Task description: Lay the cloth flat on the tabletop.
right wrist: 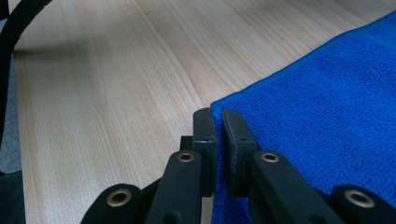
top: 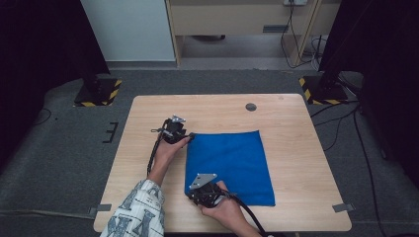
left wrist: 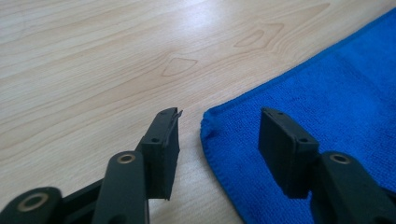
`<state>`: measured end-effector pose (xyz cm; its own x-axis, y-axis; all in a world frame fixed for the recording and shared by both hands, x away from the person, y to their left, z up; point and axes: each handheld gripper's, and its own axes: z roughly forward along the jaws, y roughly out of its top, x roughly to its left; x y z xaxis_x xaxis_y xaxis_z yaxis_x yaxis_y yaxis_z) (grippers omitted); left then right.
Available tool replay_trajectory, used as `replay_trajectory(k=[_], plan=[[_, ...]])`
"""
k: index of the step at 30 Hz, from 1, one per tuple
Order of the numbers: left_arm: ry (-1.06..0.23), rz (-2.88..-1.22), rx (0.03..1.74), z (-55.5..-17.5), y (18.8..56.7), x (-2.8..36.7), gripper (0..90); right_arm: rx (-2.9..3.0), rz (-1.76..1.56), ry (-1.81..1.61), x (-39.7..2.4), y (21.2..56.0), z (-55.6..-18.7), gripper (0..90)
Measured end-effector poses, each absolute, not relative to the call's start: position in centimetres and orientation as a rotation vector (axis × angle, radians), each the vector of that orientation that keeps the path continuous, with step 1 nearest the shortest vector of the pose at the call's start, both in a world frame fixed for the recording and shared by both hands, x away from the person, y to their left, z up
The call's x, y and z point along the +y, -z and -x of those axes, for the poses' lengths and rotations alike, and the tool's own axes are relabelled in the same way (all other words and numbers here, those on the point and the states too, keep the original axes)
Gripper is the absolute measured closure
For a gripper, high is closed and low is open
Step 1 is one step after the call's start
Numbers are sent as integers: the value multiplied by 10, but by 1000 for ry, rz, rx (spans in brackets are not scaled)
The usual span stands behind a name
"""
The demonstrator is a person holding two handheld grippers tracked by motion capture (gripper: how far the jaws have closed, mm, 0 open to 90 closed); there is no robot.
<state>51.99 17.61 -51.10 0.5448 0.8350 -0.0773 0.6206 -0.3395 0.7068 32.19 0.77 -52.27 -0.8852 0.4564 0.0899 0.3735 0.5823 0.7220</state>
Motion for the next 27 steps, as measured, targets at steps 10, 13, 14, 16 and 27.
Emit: replay_trajectory(k=[10,13,14,16,27], plan=[[-291,-2055,1176,-527,525,181,737,2696,-720,-1203,9,523,-322,851],[-243,-2021,1162,-527,525,180,844,2692,-714,-1207,9,522,-320,852],[-250,-2021,1161,-527,525,179,844,2694,-710,-1205,8,521,-320,851],[-248,-2001,1162,-527,524,179,873,2690,-707,-1210,7,520,-319,852],[-360,-1992,1151,-518,501,179,884,2650,-733,-1253,2,511,-318,855]])
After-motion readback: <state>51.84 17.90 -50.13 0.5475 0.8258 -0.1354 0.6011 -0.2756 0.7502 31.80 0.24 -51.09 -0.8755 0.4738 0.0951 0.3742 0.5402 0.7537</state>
